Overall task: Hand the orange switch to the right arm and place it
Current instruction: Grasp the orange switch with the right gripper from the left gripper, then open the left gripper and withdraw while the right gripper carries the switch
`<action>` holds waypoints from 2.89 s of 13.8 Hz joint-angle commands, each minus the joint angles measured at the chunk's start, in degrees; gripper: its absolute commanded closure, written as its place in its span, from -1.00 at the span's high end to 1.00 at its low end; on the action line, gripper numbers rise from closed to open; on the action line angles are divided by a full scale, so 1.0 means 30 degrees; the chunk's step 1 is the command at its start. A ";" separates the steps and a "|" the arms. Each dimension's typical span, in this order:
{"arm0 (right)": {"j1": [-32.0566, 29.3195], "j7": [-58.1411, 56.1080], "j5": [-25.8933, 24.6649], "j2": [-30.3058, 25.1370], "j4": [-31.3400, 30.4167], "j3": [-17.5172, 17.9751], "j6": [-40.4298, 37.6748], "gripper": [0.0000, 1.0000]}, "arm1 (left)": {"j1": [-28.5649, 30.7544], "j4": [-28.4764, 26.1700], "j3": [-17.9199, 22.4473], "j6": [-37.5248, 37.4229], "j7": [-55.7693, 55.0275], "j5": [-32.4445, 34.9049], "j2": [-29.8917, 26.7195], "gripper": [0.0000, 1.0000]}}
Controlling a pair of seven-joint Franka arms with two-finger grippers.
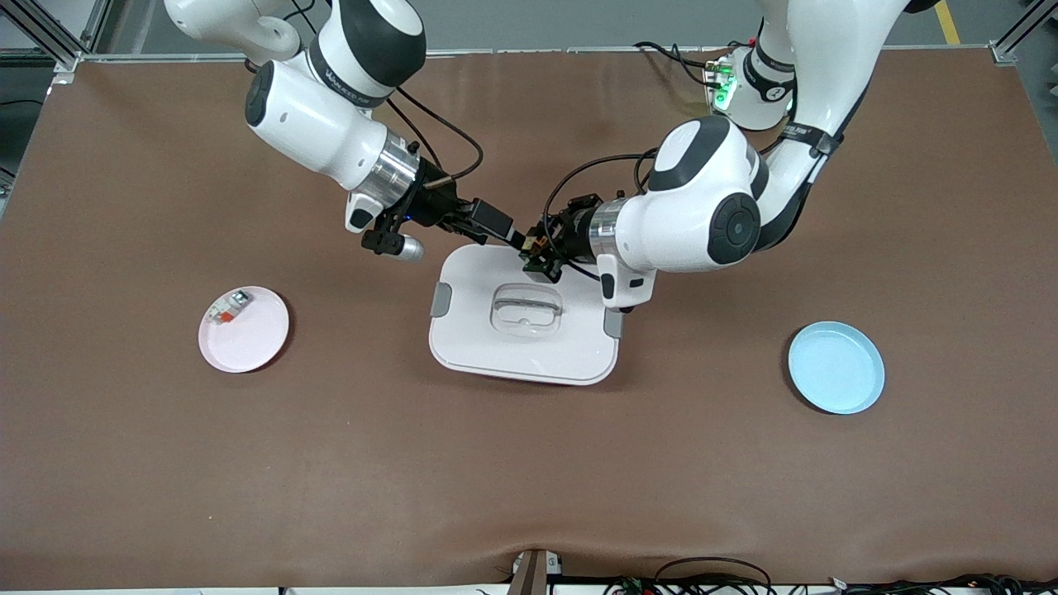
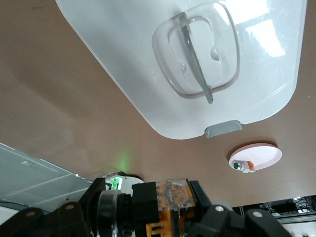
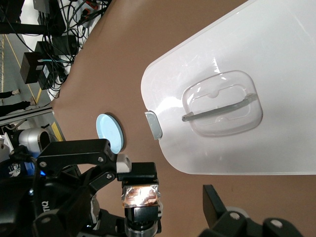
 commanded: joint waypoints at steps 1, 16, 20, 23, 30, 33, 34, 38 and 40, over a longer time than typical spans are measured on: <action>0.0554 -0.0142 0.0664 0.0046 -0.0123 -0.0140 0.0251 1.00 | -0.0105 0.0427 0.0026 0.0510 -0.1131 -0.0377 0.0333 -1.00; 0.1170 0.0093 0.1279 0.1276 0.0639 -0.0140 0.0281 1.00 | -0.0398 0.0427 -0.0062 0.1422 -0.1781 -0.0406 0.0452 -1.00; 0.1170 0.0122 0.1279 0.1335 0.0697 -0.0169 0.0281 1.00 | -0.0515 0.0427 -0.0062 0.1451 -0.1781 -0.0406 0.0451 -1.00; 0.1141 0.0005 0.1279 0.1335 0.0756 -0.0169 0.0251 0.48 | -0.0515 0.0427 -0.0062 0.1451 -0.1781 -0.0406 0.0422 -1.00; 0.1112 -0.0142 0.1163 0.1335 0.0902 -0.0169 0.0193 -1.00 | -0.0632 0.0427 -0.0062 0.1569 -0.1810 -0.0406 0.0364 -1.00; 0.1112 -0.0142 0.1162 0.1335 0.0903 -0.0169 0.0193 -1.00 | -0.0370 0.0456 -0.0062 0.1510 -0.1518 -0.0377 0.0276 0.61; 0.1083 -0.0142 0.1162 0.1335 0.0903 -0.0169 0.0193 -1.00 | -0.0398 0.0485 -0.0062 0.1481 -0.1517 -0.0319 0.0131 1.00; 0.0878 -0.0200 0.1045 0.1306 0.1049 -0.0227 -0.0099 -1.00 | 0.0098 0.0866 0.0113 0.1276 -0.1488 -0.0114 -0.0745 1.00; 0.0616 -0.0200 0.0696 0.1102 0.1078 -0.0344 -0.1382 -1.00 | 0.0652 0.1011 0.0172 0.1276 -0.1488 0.1341 -0.1363 1.00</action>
